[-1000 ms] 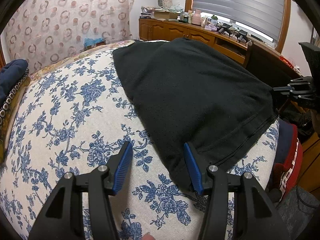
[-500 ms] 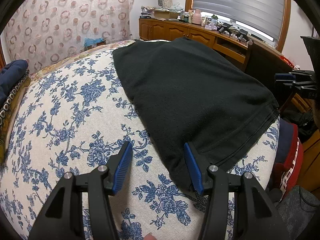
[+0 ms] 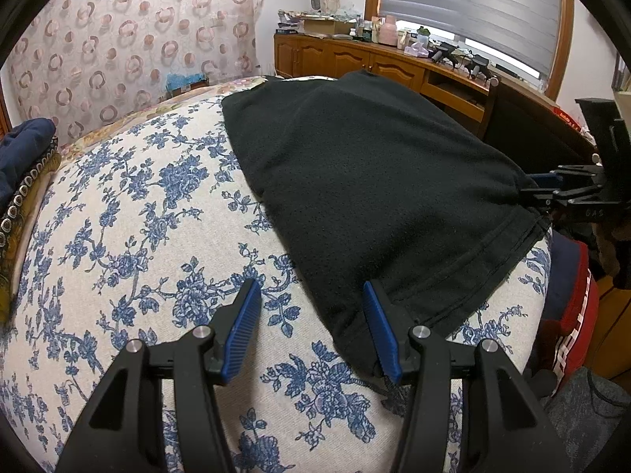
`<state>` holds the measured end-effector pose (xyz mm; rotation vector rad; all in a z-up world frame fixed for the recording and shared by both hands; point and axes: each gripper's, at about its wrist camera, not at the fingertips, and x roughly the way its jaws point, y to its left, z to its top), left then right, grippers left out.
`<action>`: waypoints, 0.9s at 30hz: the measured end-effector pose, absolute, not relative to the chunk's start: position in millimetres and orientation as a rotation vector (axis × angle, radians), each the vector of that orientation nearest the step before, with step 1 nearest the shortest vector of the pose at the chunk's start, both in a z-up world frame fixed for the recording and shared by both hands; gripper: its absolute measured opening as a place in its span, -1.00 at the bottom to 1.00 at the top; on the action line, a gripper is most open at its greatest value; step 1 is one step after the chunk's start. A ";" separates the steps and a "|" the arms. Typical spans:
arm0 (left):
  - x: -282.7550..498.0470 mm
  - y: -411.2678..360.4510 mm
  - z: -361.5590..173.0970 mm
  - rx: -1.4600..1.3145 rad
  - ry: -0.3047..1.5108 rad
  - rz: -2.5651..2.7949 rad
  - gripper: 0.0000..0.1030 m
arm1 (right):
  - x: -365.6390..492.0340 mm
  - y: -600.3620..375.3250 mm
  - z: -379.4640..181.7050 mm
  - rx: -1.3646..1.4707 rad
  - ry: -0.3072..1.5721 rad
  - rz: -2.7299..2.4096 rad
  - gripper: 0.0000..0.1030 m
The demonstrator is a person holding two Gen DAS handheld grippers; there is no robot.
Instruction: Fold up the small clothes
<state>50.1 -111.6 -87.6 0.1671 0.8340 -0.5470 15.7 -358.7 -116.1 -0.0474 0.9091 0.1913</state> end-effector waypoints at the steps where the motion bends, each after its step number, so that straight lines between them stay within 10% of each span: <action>1: 50.8 -110.9 -87.5 0.166 0.837 -0.548 0.03 | 16.1 -359.8 -118.3 -0.042 0.919 0.195 -0.01; 9: 46.4 -110.6 -84.1 0.124 0.870 -0.628 -0.12 | 10.1 -348.7 -118.0 -0.067 0.920 0.260 -0.08; 17: 42.9 -116.6 -81.8 0.121 0.886 -0.669 -0.58 | 7.6 -343.9 -118.7 -0.054 0.910 0.316 -0.75; 27: 46.1 -118.0 -78.2 0.130 0.932 -0.702 -0.69 | 4.3 -356.8 -101.6 -0.001 0.796 0.316 -0.91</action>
